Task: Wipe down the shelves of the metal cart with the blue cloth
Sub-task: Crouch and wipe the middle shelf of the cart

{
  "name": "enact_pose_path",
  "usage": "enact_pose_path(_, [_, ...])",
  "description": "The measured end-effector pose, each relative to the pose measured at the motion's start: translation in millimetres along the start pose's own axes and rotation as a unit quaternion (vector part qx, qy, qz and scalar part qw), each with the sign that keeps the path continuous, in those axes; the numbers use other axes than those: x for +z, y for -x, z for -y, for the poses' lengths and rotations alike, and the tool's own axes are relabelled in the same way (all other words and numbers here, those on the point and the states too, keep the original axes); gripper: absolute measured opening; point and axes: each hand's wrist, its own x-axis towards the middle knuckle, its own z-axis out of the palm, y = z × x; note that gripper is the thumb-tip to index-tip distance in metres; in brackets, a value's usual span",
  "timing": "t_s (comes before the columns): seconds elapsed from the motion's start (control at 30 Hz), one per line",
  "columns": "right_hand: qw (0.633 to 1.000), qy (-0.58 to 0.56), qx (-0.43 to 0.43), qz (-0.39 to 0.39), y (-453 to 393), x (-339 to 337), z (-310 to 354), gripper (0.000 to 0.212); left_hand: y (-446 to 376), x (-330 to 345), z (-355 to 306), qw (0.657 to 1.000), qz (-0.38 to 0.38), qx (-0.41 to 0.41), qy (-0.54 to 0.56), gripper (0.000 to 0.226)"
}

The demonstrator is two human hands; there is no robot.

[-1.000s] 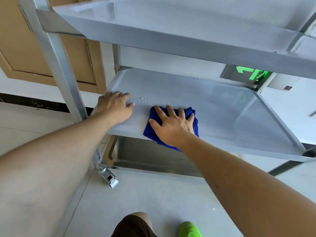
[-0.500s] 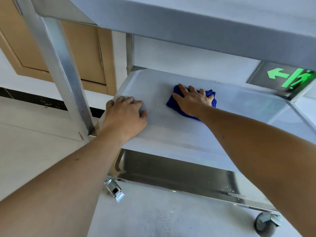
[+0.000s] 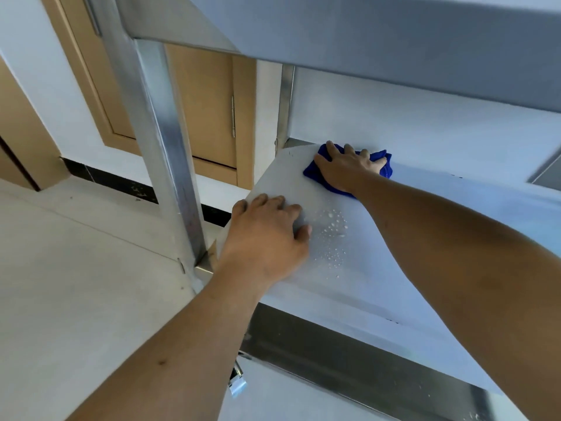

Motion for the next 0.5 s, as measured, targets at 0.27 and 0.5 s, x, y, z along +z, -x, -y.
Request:
enact_pose_path(0.27, [0.999,-0.004,-0.036,0.023,9,3,40,0.061,12,-7,-6,0.988,-0.128,-0.027,0.08,0.034])
enact_pose_path(0.5, [0.995,-0.007,-0.096,0.018,81,7,50,0.057,21,-19,-9,0.969,-0.197,-0.063,0.137,0.032])
